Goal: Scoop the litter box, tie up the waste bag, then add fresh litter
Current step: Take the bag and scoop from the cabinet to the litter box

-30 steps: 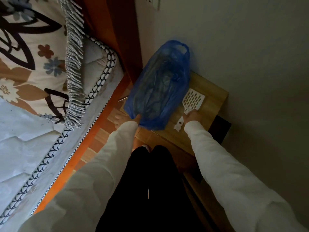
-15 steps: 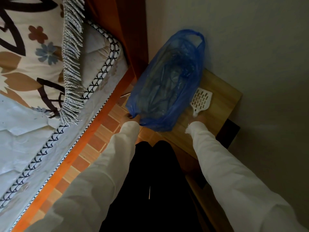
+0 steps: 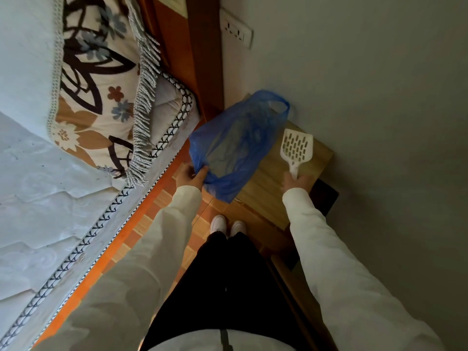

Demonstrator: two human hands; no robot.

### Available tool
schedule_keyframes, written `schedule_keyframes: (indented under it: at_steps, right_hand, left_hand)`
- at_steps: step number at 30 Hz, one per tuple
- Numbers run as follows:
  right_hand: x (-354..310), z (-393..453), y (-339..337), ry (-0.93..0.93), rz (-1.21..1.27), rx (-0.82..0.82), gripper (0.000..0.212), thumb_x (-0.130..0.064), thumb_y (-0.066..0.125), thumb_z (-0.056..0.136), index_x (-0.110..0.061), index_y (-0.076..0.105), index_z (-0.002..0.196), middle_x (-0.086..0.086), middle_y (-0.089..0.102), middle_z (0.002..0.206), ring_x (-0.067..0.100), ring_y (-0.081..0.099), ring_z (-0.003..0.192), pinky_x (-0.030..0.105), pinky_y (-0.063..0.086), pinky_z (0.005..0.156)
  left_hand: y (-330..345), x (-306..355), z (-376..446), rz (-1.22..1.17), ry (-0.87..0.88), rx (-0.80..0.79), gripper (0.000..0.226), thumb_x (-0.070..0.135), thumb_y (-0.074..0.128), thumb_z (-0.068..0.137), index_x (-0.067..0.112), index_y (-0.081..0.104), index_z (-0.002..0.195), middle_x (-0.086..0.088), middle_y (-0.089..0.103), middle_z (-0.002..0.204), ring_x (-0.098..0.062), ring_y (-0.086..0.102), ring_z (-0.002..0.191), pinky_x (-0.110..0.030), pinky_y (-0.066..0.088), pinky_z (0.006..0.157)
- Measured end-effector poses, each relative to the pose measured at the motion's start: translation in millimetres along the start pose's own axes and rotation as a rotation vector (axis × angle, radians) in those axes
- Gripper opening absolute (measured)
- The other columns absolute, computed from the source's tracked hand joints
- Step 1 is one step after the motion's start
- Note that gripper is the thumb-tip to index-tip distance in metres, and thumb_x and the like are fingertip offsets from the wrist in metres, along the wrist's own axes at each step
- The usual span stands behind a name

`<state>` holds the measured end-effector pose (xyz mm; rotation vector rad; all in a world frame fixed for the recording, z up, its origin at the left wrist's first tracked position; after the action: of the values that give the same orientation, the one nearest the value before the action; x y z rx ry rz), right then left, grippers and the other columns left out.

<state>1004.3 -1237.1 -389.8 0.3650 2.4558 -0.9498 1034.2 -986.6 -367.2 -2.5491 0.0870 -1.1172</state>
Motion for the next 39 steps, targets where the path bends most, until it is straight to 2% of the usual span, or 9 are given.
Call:
schedule_keyframes:
  at_steps: [6, 10, 14, 20, 25, 30, 33, 35, 39]
  right_hand:
    - [-20, -59, -18, -0.117, 0.005, -0.158, 0.028, -0.020, 0.061, 0.086, -0.012, 0.047, 0.109, 0.016, 0.066, 0.099, 0.017, 0.059, 0.065, 0.026, 0.047, 0.054]
    - [-22, -86, -22, -0.197, -0.017, -0.239, 0.026, -0.019, 0.064, 0.085, -0.015, 0.050, 0.106, 0.012, 0.066, 0.095, 0.015, 0.062, 0.065, 0.023, 0.046, 0.050]
    - [-23, -107, -24, -0.257, -0.043, -0.340, 0.026, -0.021, 0.064, 0.085, -0.019, 0.048, 0.106, 0.010, 0.066, 0.093, 0.018, 0.062, 0.067, 0.023, 0.046, 0.051]
    - [-28, -134, -32, -0.386, -0.124, -0.479, 0.024, -0.022, 0.061, 0.087, -0.020, 0.047, 0.106, 0.010, 0.065, 0.092, 0.018, 0.061, 0.067, 0.024, 0.046, 0.052]
    - [-34, -157, -38, -0.455, -0.194, -0.606, 0.024, -0.028, 0.061, 0.089, -0.021, 0.045, 0.106, 0.009, 0.062, 0.094, 0.022, 0.062, 0.076, 0.027, 0.047, 0.057]
    - [-37, -184, -34, -0.607, -0.322, -0.718, 0.022, -0.029, 0.062, 0.090, -0.020, 0.048, 0.103, 0.007, 0.064, 0.087, 0.016, 0.061, 0.065, 0.018, 0.044, 0.047]
    - [-34, -205, -23, -0.707, -0.414, -0.782, 0.014, -0.028, 0.063, 0.090, -0.023, 0.051, 0.096, 0.007, 0.066, 0.085, 0.016, 0.062, 0.065, 0.018, 0.045, 0.050]
    - [-29, -222, -13, -0.733, -0.471, -0.841, 0.018, -0.029, 0.062, 0.090, -0.022, 0.051, 0.103, 0.006, 0.065, 0.084, 0.016, 0.062, 0.065, 0.019, 0.047, 0.051]
    - [-17, -258, 10, -0.810, -0.571, -0.941, 0.022, -0.025, 0.063, 0.089, -0.019, 0.048, 0.105, 0.009, 0.066, 0.080, 0.016, 0.060, 0.057, 0.022, 0.051, 0.049]
  left_hand:
    - [-51, 12, -34, -0.085, 0.060, 0.012, 0.012, 0.017, 0.067, 0.083, 0.014, 0.057, 0.089, -0.010, 0.060, 0.086, -0.022, 0.055, 0.081, -0.037, 0.045, 0.071]
    - [-78, 9, -51, -0.187, 0.083, 0.021, 0.008, 0.016, 0.066, 0.083, 0.020, 0.060, 0.085, -0.007, 0.062, 0.085, -0.024, 0.057, 0.085, -0.039, 0.049, 0.077]
    - [-101, 1, -72, -0.255, 0.103, 0.044, 0.006, 0.022, 0.067, 0.083, 0.025, 0.062, 0.085, -0.010, 0.065, 0.092, -0.028, 0.060, 0.090, -0.051, 0.050, 0.088]
    - [-123, -17, -112, -0.470, 0.139, 0.195, 0.020, 0.014, 0.068, 0.081, 0.032, 0.067, 0.073, -0.002, 0.065, 0.081, -0.028, 0.057, 0.089, -0.053, 0.045, 0.092]
    - [-132, -34, -156, -0.669, 0.133, 0.334, 0.023, 0.008, 0.065, 0.084, 0.028, 0.068, 0.072, 0.006, 0.069, 0.069, -0.025, 0.059, 0.079, -0.045, 0.046, 0.083]
    - [-147, -67, -203, -0.802, 0.109, 0.509, 0.017, 0.016, 0.064, 0.086, 0.026, 0.068, 0.074, 0.004, 0.068, 0.069, -0.024, 0.058, 0.077, -0.040, 0.045, 0.077]
    - [-157, -90, -231, -0.873, 0.100, 0.642, 0.018, 0.016, 0.064, 0.086, 0.026, 0.069, 0.072, 0.004, 0.069, 0.069, -0.025, 0.058, 0.079, -0.038, 0.046, 0.074]
    - [-164, -104, -249, -0.926, 0.096, 0.725, 0.018, 0.015, 0.064, 0.086, 0.026, 0.069, 0.073, 0.010, 0.069, 0.065, -0.020, 0.059, 0.073, -0.032, 0.047, 0.067]
    - [-180, -134, -280, -0.978, 0.079, 0.888, 0.017, 0.016, 0.066, 0.083, 0.024, 0.067, 0.068, 0.006, 0.064, 0.064, -0.018, 0.053, 0.070, -0.031, 0.041, 0.064]
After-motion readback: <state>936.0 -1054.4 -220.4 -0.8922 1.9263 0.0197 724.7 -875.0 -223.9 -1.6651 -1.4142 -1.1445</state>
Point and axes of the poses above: each hand's wrist, its own z-axis towards the middle knuckle, its own y-axis out of the palm, x = y × z, the point moved 1 cm from there along z, towards the middle knuckle
